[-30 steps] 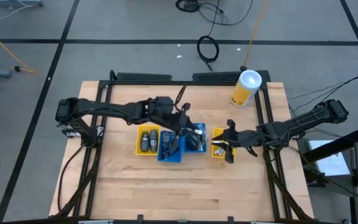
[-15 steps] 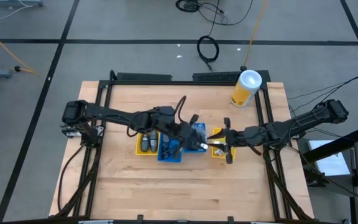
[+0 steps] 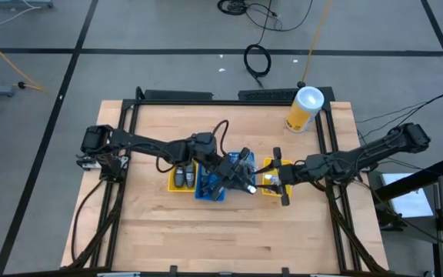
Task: Pick & Place Travel size toiletries
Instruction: Put the toothpaste into the right yellow bin
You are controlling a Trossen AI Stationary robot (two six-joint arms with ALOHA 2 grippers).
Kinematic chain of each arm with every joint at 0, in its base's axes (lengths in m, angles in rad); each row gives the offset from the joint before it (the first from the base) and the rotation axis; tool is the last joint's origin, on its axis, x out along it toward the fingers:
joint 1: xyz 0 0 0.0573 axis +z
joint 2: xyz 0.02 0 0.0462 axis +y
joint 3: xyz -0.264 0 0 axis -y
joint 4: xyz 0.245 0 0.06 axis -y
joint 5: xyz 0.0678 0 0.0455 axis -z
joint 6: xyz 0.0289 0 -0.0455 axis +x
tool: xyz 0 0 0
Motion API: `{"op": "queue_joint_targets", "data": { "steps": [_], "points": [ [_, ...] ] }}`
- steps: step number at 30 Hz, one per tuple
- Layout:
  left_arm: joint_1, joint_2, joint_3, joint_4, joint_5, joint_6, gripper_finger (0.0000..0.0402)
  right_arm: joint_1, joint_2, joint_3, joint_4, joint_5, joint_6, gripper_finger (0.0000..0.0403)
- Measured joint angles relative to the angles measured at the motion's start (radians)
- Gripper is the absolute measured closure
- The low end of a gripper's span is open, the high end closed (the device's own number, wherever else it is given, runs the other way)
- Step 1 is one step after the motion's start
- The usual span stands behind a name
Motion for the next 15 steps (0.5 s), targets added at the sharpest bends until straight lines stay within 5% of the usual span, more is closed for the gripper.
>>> {"op": "queue_joint_targets", "data": {
  "steps": [15],
  "points": [
    [-0.045, -0.002, 0.000, 0.012, 0.013, 0.052, 0.0360, -0.041, 0.106, 0.000, 0.181, -0.111, -0.035, 0.0221]
  ]
}}
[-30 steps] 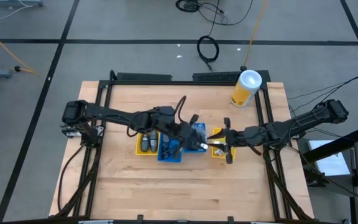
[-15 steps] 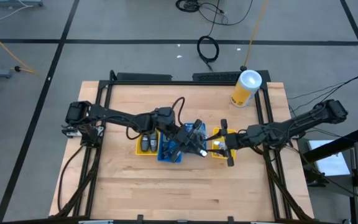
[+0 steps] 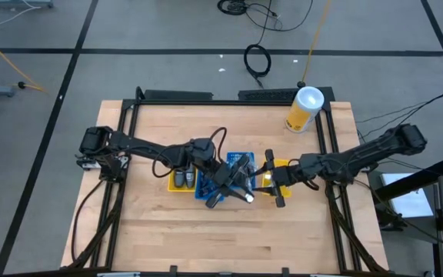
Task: Pick & Place Travel size toiletries
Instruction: Put the toothpaste into the right yellow bin
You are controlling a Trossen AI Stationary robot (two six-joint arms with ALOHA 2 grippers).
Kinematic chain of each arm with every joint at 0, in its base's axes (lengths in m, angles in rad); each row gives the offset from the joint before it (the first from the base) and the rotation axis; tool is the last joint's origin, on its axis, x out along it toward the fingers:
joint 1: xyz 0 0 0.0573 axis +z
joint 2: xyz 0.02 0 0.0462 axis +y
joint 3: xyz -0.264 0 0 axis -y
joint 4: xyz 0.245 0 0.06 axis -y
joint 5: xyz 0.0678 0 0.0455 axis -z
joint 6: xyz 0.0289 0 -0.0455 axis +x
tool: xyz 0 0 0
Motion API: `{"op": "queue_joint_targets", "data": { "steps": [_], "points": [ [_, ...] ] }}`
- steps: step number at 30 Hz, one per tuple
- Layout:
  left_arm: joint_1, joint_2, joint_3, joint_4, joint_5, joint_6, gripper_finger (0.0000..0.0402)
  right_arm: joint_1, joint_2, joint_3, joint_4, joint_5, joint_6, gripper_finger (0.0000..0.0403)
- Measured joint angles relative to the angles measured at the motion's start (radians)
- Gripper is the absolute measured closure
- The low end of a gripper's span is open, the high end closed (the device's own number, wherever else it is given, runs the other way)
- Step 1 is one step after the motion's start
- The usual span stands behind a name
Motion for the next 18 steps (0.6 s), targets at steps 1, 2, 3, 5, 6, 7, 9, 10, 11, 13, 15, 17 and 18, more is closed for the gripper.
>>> {"op": "queue_joint_targets", "data": {
  "steps": [1, 2, 3, 5, 6, 7, 9, 10, 11, 13, 15, 17, 18],
  "points": [
    [-0.002, 0.000, 0.000, 0.002, 0.000, 0.002, 0.0360, -0.005, 0.009, 0.000, 0.006, -0.014, 0.007, 0.0221],
    [-0.002, 0.000, 0.000, 0.002, 0.001, 0.004, 0.0360, -0.009, 0.018, 0.000, 0.019, -0.033, 0.009, 0.0223],
    [-0.002, 0.000, 0.000, 0.000, 0.005, 0.006, 0.0360, -0.013, 0.028, 0.000, 0.031, -0.044, 0.010, 0.0226],
    [-0.003, 0.000, 0.000, -0.007, 0.017, 0.009, 0.0360, -0.014, 0.033, -0.001, 0.033, -0.045, 0.008, 0.0235],
    [-0.002, 0.000, 0.000, -0.009, 0.024, 0.009, 0.0360, -0.013, 0.033, -0.001, 0.037, -0.045, 0.008, 0.0243],
    [-0.002, 0.000, 0.000, -0.007, 0.030, 0.008, 0.0360, -0.013, 0.032, -0.001, 0.040, -0.046, 0.006, 0.0253],
    [-0.002, 0.000, 0.000, -0.008, 0.057, 0.008, 0.0360, -0.013, 0.032, -0.001, 0.041, -0.054, -0.007, 0.0279],
    [-0.002, 0.000, 0.000, -0.010, 0.076, 0.008, 0.0360, -0.013, 0.032, -0.001, 0.038, -0.069, -0.012, 0.0294],
    [-0.002, 0.000, 0.000, -0.013, 0.093, 0.007, 0.0360, -0.013, 0.032, -0.001, 0.036, -0.077, -0.013, 0.0311],
    [-0.002, 0.000, 0.000, -0.014, 0.101, 0.003, 0.0360, -0.014, 0.032, -0.001, 0.036, -0.123, -0.019, 0.0348],
    [-0.001, 0.000, 0.000, -0.023, 0.102, 0.005, 0.0360, -0.013, 0.032, -0.001, 0.048, -0.163, -0.031, 0.0385],
    [0.001, 0.000, 0.000, -0.030, 0.104, 0.003, 0.0360, -0.013, 0.032, 0.000, 0.053, -0.176, -0.041, 0.0395],
    [0.003, 0.000, 0.000, -0.032, 0.104, 0.000, 0.0360, -0.013, 0.032, 0.000, 0.052, -0.175, -0.039, 0.0396]
  ]
}}
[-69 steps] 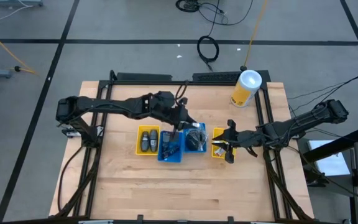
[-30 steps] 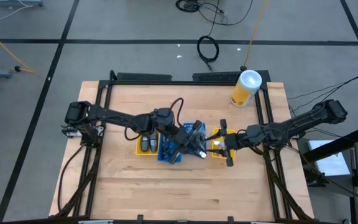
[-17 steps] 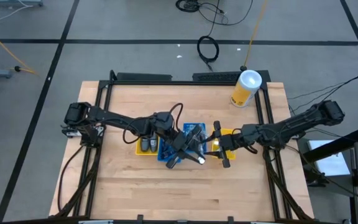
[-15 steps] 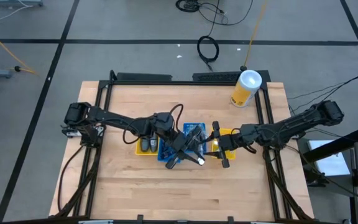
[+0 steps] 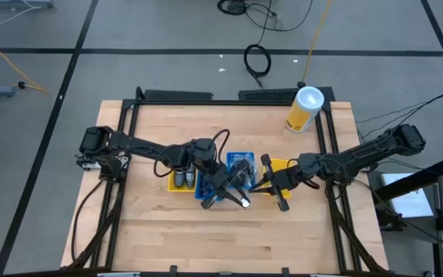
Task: Pick & Place Travel size toiletries
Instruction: Put the toothpaste into the right yellow bin
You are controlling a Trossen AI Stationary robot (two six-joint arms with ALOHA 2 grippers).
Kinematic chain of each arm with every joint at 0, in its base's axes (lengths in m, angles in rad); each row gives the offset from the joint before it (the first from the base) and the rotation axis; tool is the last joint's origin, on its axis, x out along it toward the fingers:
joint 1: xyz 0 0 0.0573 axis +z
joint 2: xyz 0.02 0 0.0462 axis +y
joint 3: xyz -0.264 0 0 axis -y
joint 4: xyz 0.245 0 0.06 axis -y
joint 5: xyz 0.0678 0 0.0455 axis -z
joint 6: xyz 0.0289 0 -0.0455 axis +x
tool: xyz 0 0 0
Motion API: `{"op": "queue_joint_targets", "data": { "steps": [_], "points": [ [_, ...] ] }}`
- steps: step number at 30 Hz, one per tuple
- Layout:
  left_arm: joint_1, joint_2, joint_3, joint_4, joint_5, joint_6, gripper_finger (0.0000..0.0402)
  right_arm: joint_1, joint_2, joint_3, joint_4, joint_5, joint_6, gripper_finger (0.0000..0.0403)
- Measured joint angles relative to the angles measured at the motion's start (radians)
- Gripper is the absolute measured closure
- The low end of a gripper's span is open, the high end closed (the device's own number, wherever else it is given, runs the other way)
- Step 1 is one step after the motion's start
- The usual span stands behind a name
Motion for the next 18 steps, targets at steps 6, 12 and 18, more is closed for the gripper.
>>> {"op": "queue_joint_targets", "data": {
  "steps": [6, 12, 18],
  "points": [
    [0.002, 0.000, 0.000, -0.003, 0.000, -0.003, 0.0360, 0.000, 0.000, 0.000, -0.013, 0.002, 0.010, 0.0402],
    [0.002, 0.000, 0.000, -0.003, 0.012, -0.003, 0.0360, 0.001, 0.000, 0.000, -0.016, -0.003, 0.031, 0.0383],
    [0.002, 0.000, 0.000, -0.002, 0.049, -0.002, 0.0360, 0.002, 0.000, 0.000, -0.003, -0.078, 0.026, 0.0336]
  ]
}}
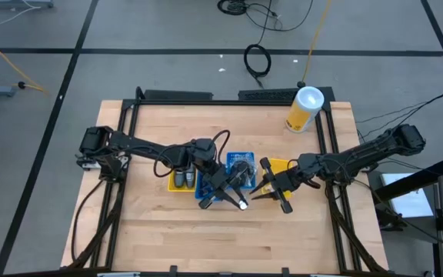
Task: Pick & Place Travel size toiletries
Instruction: Put the toothpaste into the right yellow bin
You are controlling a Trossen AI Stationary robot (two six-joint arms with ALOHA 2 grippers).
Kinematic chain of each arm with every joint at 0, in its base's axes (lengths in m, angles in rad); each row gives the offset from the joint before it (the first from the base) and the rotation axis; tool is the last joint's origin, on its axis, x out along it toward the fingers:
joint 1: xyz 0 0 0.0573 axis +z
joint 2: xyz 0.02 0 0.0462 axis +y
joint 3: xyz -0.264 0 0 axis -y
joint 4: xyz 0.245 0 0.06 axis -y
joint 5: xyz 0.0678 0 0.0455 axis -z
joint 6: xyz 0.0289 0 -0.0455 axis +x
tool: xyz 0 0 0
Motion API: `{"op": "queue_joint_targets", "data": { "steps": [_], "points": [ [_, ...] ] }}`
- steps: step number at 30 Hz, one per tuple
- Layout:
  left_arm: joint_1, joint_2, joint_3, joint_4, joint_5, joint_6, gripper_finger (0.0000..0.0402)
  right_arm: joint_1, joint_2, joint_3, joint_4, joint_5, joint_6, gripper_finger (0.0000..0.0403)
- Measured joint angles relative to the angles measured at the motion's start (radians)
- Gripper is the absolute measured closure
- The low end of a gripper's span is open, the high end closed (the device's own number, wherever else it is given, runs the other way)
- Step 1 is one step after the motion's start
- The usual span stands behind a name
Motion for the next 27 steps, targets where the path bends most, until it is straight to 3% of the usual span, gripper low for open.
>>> {"op": "queue_joint_targets", "data": {
  "steps": [11, 17, 22, 27],
  "points": [
    [-0.005, 0.000, 0.000, 0.012, 0.011, 0.053, 0.0360, -0.008, 0.000, 0.000, 0.031, -0.022, -0.001, 0.0255],
    [-0.005, 0.000, 0.000, 0.012, 0.035, 0.062, 0.0360, -0.008, 0.000, 0.000, 0.031, -0.053, -0.002, 0.0248],
    [-0.006, 0.000, 0.000, 0.048, 0.140, 0.069, 0.0360, -0.013, 0.000, 0.000, 0.051, -0.082, 0.000, 0.0248],
    [-0.010, 0.000, 0.000, 0.068, 0.144, 0.072, 0.0360, -0.030, 0.000, 0.000, 0.085, -0.081, 0.030, 0.0248]
  ]
}}
